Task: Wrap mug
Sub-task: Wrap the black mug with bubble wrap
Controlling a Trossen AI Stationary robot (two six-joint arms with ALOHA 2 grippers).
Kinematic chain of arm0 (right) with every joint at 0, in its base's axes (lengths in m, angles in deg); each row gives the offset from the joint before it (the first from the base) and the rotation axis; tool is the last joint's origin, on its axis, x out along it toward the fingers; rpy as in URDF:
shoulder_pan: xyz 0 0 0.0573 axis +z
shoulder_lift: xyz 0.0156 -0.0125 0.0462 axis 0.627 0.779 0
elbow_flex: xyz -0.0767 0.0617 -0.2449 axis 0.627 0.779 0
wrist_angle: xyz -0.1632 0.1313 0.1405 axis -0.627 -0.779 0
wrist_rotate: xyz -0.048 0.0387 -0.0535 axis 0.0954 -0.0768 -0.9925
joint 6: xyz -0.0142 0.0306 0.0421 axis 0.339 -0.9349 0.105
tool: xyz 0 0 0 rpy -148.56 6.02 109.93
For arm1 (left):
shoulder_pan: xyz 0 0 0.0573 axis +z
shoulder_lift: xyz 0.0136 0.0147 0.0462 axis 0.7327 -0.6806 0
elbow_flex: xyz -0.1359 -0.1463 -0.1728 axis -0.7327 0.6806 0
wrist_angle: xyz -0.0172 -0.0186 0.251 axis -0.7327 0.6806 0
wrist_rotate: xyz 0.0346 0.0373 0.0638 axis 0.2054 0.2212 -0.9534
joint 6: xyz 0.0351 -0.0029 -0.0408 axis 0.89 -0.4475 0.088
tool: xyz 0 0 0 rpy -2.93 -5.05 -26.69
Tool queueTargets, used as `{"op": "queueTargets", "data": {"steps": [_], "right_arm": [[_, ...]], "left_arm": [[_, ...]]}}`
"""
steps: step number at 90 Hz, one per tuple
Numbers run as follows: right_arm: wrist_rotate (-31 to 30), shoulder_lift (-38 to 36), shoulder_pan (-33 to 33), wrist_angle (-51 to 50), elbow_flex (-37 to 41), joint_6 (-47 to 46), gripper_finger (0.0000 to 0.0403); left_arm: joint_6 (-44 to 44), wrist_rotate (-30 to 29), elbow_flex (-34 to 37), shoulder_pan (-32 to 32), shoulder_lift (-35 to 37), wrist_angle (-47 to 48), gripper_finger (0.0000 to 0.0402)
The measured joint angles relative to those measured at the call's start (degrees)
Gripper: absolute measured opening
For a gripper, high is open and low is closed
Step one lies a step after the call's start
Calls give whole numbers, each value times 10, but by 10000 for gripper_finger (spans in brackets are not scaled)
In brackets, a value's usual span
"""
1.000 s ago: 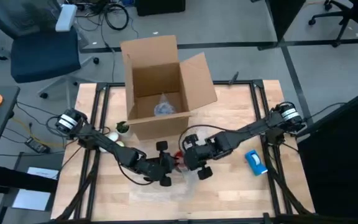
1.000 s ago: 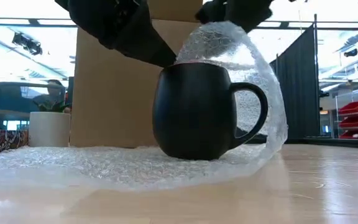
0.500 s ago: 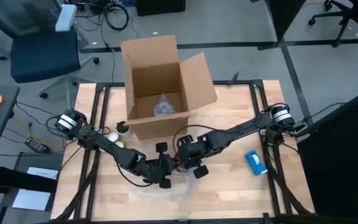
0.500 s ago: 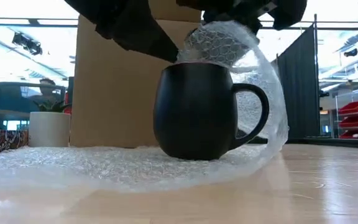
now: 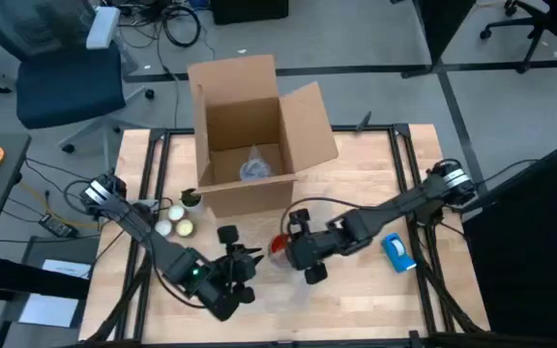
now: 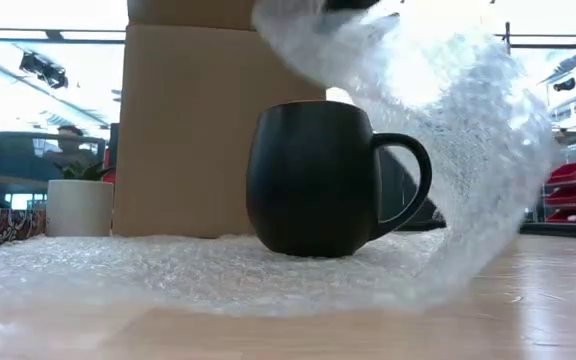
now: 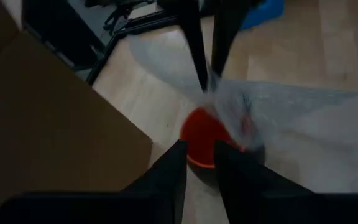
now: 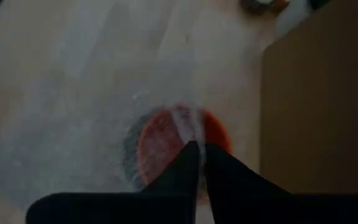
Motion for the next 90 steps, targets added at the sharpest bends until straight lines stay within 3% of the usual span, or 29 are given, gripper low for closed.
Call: {"op": "queueTargets", "data": {"steps": [14, 29, 38, 60, 77, 90], "right_arm": [[-52, -20, 21, -10, -3, -10, 0], [-69, -32, 24, -23, -4, -10, 0], [-69, -36, 25, -28, -4, -10, 0], [-45, -40, 35, -44, -4, -18, 0], [-28, -40, 55, -61, -4, -44, 0], [-52, -47, 71, -63, -4, -45, 0]], "left_arm": [[-50, -23, 0, -16, 0, -70, 75], [29, -41, 0, -13, -7, -246, 119], [56, -36, -1, -2, -23, -304, 156], [58, -27, 0, 34, -66, -317, 230], [66, -78, -3, 40, -66, -317, 238], [85, -49, -7, 41, -68, -331, 239]]}}
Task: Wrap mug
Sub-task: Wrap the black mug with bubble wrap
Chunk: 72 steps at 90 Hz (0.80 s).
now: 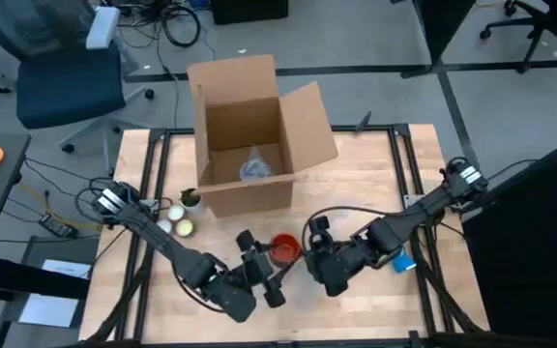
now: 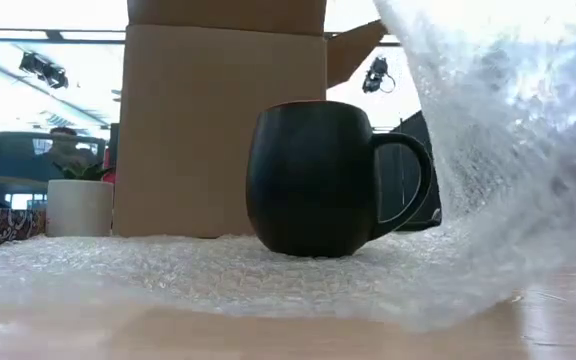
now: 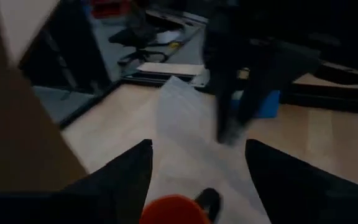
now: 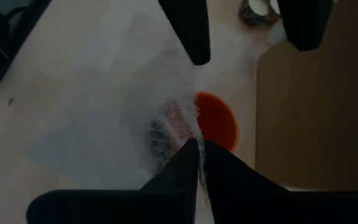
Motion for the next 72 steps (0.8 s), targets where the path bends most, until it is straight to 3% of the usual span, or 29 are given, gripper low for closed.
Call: {"op": "queueTargets", "data": {"steps": [14, 44, 72], "right_arm": [[-6, -3, -4, 3, 0, 0, 0], [-1, -3, -24, -58, 0, -52, 0], [45, -3, -23, 38, 0, -12, 0]], "left_arm": [[2, 62, 1, 11, -21, -29, 239], [11, 69, 1, 7, -25, -55, 239], [15, 95, 1, 25, -25, -60, 239]]}}
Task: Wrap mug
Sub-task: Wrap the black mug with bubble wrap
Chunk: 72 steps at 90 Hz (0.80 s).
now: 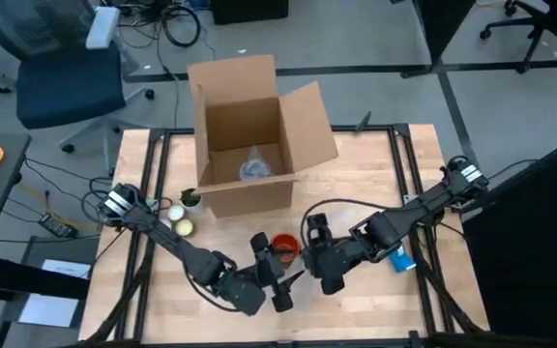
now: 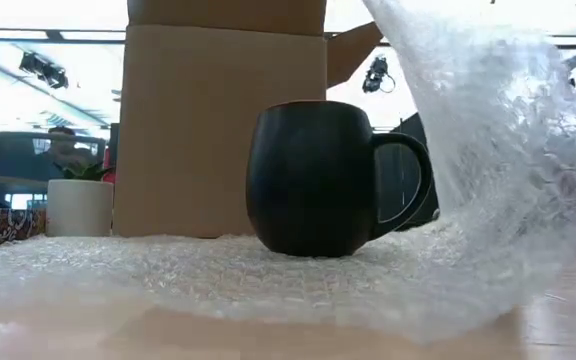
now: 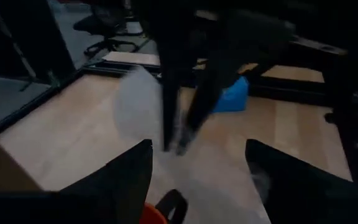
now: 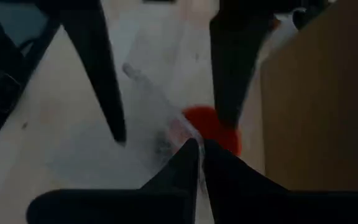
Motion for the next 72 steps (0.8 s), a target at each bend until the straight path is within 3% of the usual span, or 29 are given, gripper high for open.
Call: {"op": "queueTargets", "data": {"steps": [12, 22, 32, 41, 45, 72], "right_arm": [[12, 0, 0, 4, 0, 6, 0], [18, 0, 6, 5, 0, 7, 0], [19, 0, 15, 6, 0, 12, 0], [20, -3, 21, 11, 0, 13, 0], [21, -4, 24, 16, 0, 16, 0], [35, -56, 41, -8, 0, -31, 36]], "left_arm": [[-14, 3, 0, 1, 0, 25, 232], [-17, 2, 0, 1, 0, 35, 198], [-19, 3, 0, 1, 0, 35, 128], [-29, 34, 0, 4, 0, 42, 38], [-30, 47, 0, 6, 0, 43, 16], [-40, 41, 0, 7, 33, 99, 0]]}}
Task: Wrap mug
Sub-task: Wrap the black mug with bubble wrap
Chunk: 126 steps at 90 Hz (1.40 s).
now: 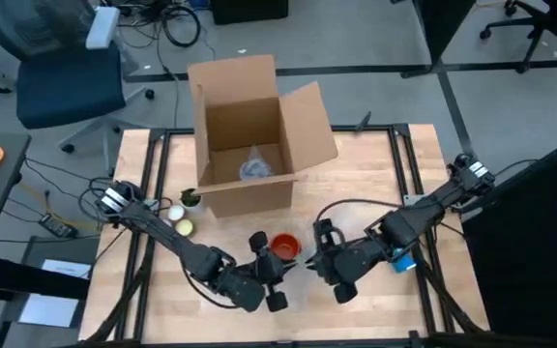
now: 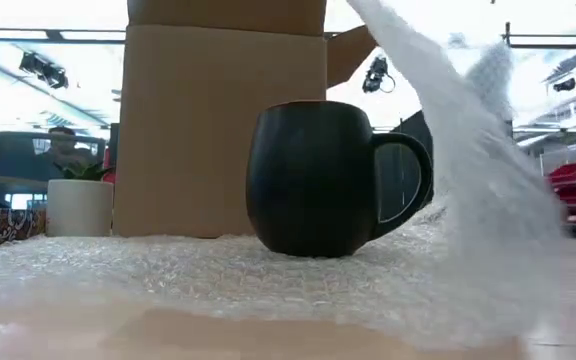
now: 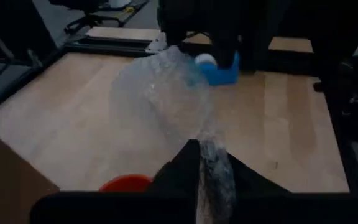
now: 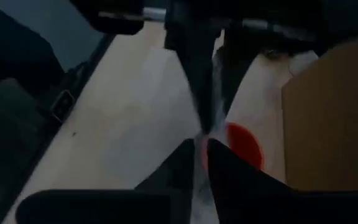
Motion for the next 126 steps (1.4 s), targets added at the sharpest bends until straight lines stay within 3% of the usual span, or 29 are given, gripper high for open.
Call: {"op": "queueTargets", "data": {"steps": [21, 42, 51, 66, 83, 108, 117, 126], "right_arm": [[15, -50, 35, -16, 0, -60, 80], [-124, -52, 46, -68, 0, -76, 70], [-124, -50, 15, -88, 0, -72, 58], [-15, -29, -62, -92, 1, -7, 31], [208, 1, -154, -96, 1, 56, 3], [441, 25, -216, -85, 8, 57, 0], [482, 32, -218, -90, 20, 48, 0], [443, 33, -219, -111, 21, 51, 0]], "left_arm": [[-52, 20, 0, 23, 18, 10, 0], [-69, 142, 0, 34, 12, -33, 0], [-69, 160, 0, 34, 12, -64, 0], [-64, 199, 0, 34, 12, -119, 0], [-63, 198, 0, 34, 12, -116, 0], [-64, 149, 0, 41, 12, -72, 0], [-64, 160, 0, 45, 12, -76, 0], [-63, 184, 0, 46, 12, -79, 0]]}}
